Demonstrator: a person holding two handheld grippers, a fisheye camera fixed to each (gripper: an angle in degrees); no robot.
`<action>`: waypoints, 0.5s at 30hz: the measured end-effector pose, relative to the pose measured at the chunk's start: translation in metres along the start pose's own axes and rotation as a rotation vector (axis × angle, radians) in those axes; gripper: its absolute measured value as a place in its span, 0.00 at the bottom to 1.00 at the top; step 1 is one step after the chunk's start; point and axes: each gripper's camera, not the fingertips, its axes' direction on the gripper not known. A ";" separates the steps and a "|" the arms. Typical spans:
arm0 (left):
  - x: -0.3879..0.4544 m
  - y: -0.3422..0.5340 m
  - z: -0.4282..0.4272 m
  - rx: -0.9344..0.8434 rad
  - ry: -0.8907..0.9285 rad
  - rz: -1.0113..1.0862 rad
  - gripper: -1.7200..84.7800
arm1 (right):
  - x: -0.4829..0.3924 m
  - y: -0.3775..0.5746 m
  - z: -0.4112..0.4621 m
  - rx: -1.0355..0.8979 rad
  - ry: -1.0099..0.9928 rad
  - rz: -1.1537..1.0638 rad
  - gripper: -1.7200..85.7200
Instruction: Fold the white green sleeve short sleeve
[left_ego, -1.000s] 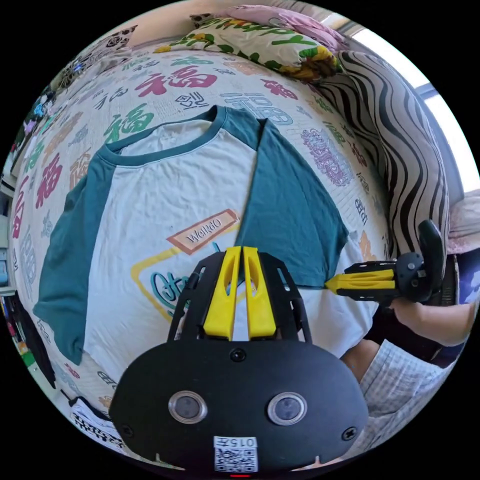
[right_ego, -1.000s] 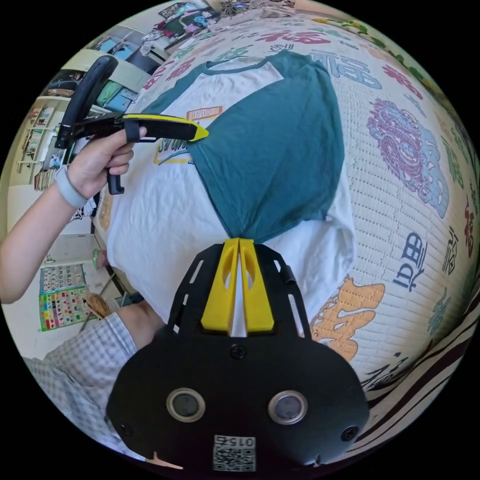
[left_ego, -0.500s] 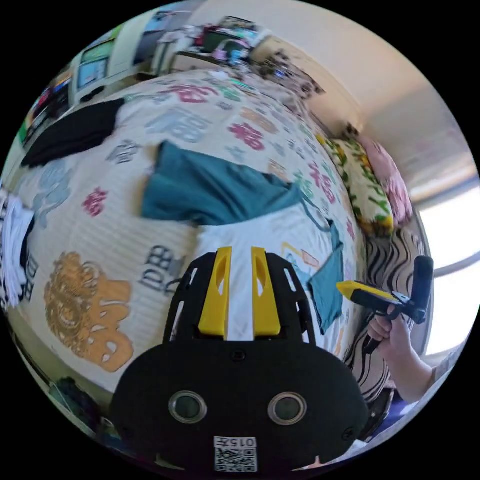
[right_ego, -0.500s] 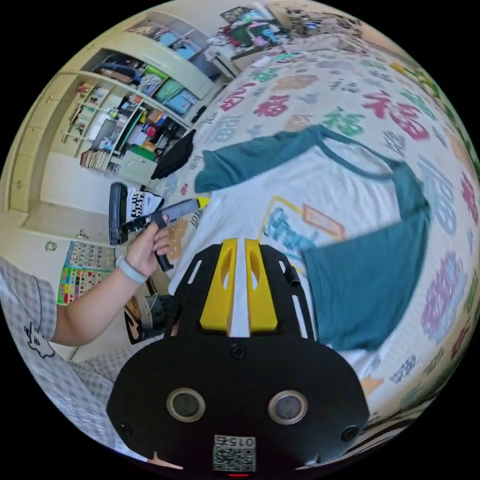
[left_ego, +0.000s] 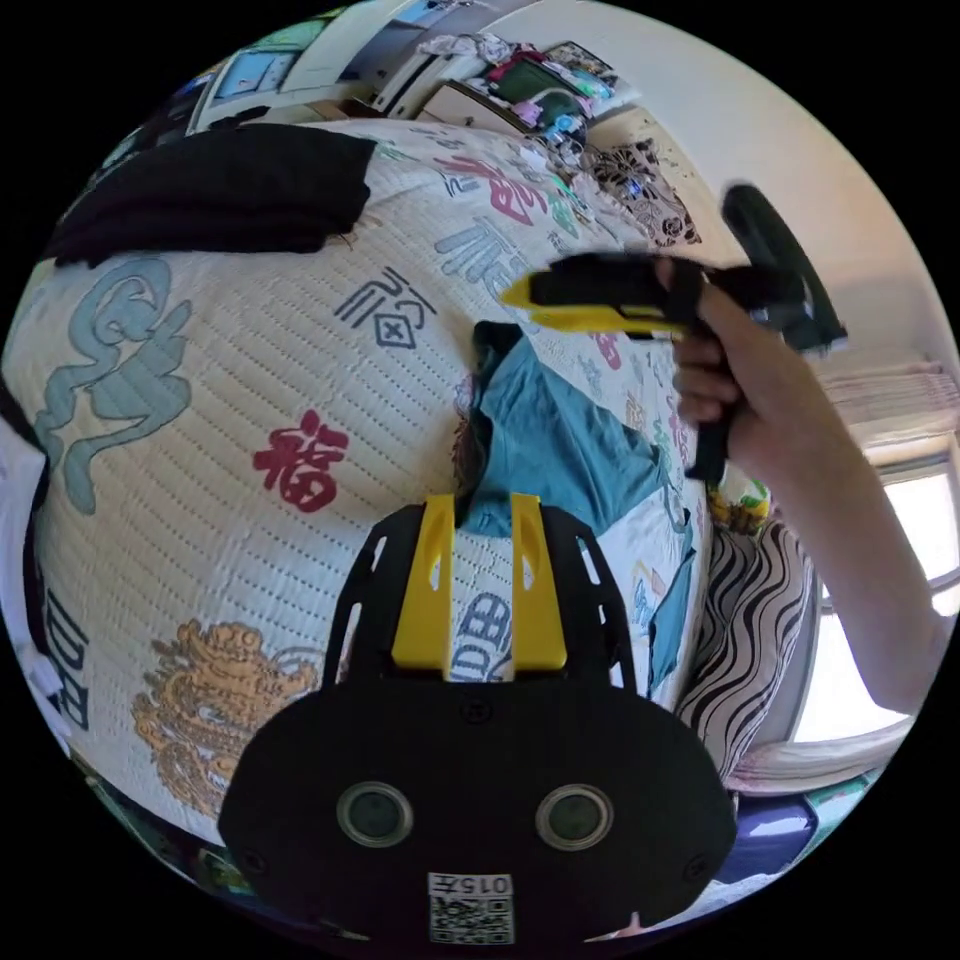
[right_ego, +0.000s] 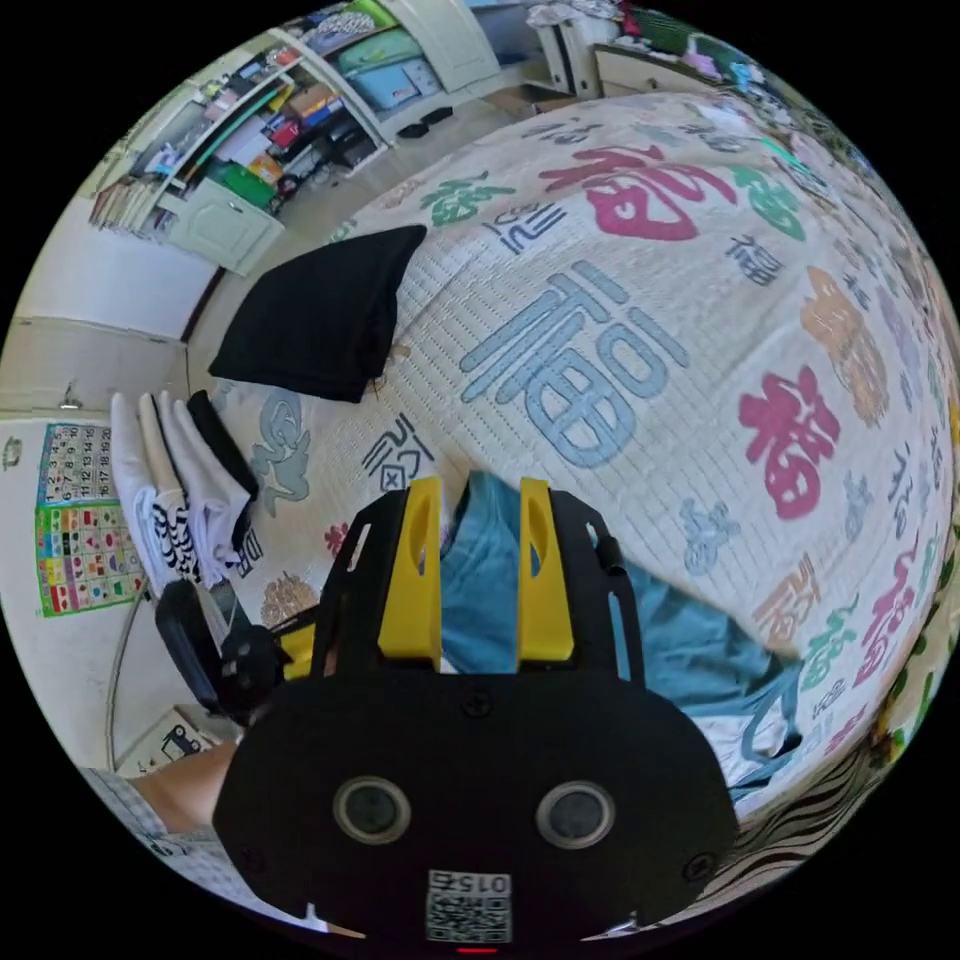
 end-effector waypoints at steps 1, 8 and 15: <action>0.000 0.002 -0.003 -0.003 -0.035 0.020 0.10 | -0.005 -0.017 0.014 -0.050 0.004 -0.014 0.14; -0.020 0.024 -0.038 -0.001 0.015 0.021 0.02 | -0.009 -0.054 0.049 -0.131 0.113 -0.004 0.02; -0.012 0.048 -0.078 0.064 0.045 0.061 0.01 | 0.028 -0.046 0.004 0.038 -0.080 0.088 0.01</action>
